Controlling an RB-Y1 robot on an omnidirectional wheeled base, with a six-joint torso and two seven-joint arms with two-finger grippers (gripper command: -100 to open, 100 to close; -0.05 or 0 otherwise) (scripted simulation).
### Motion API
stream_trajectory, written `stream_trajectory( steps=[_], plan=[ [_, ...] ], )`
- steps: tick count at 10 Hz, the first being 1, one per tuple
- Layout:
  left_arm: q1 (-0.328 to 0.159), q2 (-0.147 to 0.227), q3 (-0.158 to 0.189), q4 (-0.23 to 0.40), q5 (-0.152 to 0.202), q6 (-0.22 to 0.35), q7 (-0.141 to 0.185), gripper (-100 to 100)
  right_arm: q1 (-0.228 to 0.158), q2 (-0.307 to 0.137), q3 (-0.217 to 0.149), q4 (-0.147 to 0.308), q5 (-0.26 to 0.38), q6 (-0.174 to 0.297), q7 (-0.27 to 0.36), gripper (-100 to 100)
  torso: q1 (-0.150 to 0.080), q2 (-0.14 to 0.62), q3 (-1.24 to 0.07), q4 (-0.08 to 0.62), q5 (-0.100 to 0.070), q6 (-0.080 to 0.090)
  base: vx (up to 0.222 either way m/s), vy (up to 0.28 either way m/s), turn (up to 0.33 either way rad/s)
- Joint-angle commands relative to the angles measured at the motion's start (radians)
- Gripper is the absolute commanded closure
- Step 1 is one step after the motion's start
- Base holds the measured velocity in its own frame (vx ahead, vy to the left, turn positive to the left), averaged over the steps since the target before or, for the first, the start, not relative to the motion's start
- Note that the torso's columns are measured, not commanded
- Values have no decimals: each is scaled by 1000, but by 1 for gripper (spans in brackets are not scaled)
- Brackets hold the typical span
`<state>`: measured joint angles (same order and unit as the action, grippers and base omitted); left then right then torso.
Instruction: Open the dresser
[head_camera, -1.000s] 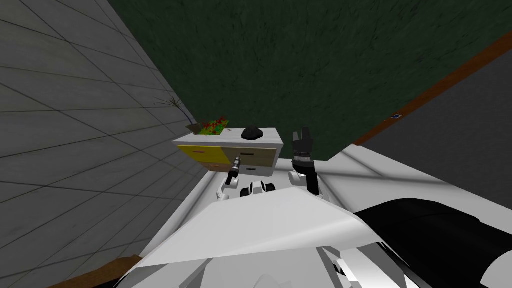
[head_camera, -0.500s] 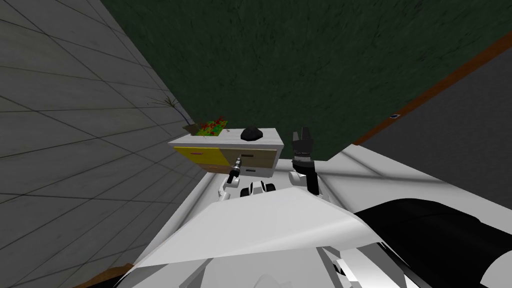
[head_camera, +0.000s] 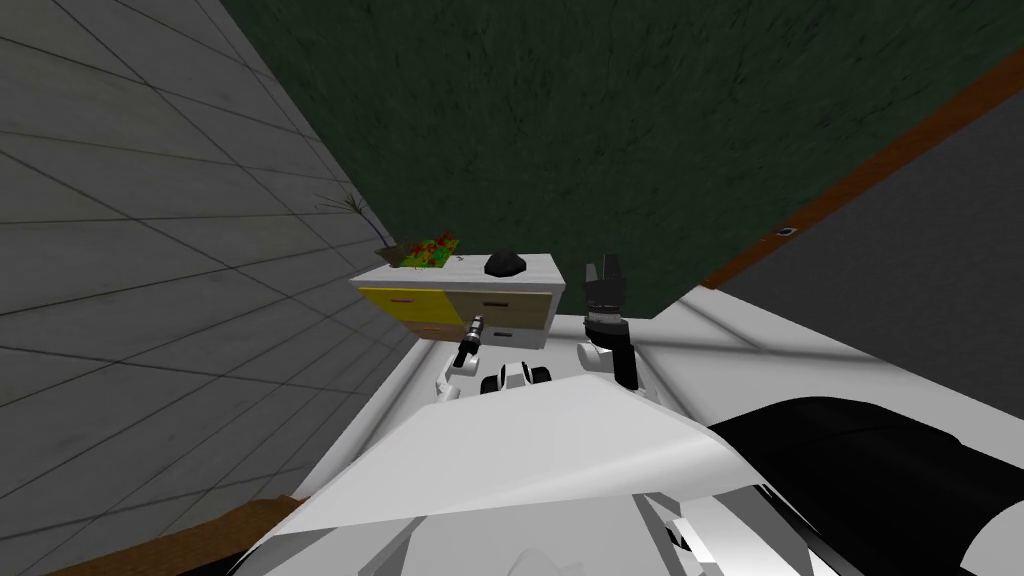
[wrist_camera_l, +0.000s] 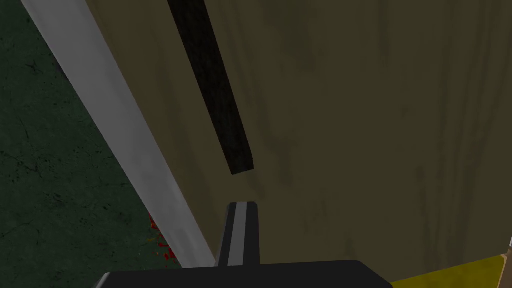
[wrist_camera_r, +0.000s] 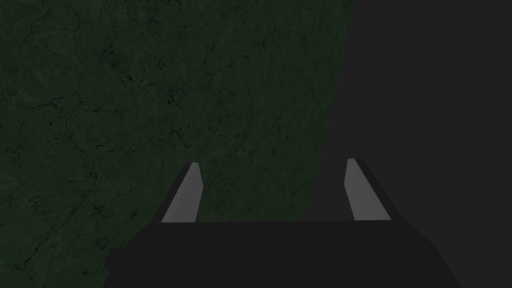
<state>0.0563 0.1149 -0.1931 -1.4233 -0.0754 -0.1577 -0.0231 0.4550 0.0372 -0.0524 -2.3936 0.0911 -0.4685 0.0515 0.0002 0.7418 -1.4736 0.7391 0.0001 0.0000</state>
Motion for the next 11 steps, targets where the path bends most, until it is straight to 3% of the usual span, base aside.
stream_trajectory(
  steps=[1, 2, 6, 8, 9, 11],
  plan=[
    [4, 1, -3, -8, 0, 4, 1, 100, 0, 0, 0, 0, 0, 0, 0, 0, 2, -2, -1, -1, 0, 0, -93, 41, -1],
    [-6, 0, -1, -9, 1, 26, 2, -100, 0, 0, 0, 0, 0, 0, 0, 0, -1, -10, -6, -2, 0, 0, 72, -17, -37],
    [-29, -1, 4, -12, 4, 69, 6, -100, 1, 0, 0, 0, 0, 0, 0, 0, -1, -5, -3, -1, 0, 0, 168, -27, -26],
    [-28, -1, 4, -10, 4, 62, 5, -100, 1, 0, 0, 0, 0, 0, 0, 0, 1, 2, 1, 0, 0, 0, 56, -7, -1],
    [-28, -1, 4, -10, 4, 62, 5, 100, 0, 0, 0, 0, 0, 0, 0, 0, 1, 4, 3, 1, 0, 0, 11, -1, 0],
    [-16, 4, -5, -32, 4, 74, 8, 100, 0, 0, 0, 0, 0, 0, 0, 0, 1, 4, 2, 1, 0, 0, -168, 33, 30]
  ],
)
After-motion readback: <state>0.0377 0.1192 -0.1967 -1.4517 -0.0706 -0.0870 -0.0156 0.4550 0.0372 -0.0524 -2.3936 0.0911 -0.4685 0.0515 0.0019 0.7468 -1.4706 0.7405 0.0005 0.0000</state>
